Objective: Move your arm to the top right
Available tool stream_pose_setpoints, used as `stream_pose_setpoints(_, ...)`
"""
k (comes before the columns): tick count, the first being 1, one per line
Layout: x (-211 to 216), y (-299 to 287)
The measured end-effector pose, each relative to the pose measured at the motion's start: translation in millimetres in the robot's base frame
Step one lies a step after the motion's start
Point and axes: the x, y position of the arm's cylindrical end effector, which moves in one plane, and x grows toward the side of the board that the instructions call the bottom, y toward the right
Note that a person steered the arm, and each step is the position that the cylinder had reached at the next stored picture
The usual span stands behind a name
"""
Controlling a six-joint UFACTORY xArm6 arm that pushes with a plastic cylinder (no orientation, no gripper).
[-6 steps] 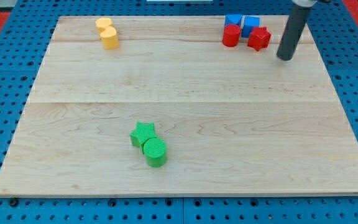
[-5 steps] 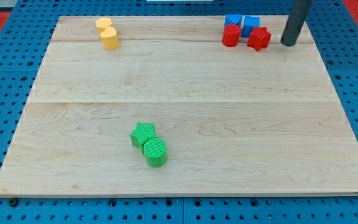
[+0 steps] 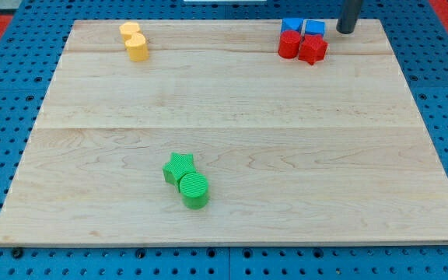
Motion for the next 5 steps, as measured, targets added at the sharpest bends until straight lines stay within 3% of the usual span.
stream_pose_setpoints(2, -20, -9)
stream_pose_setpoints(4, 11, 59)
stream_pose_setpoints(5, 23, 57)
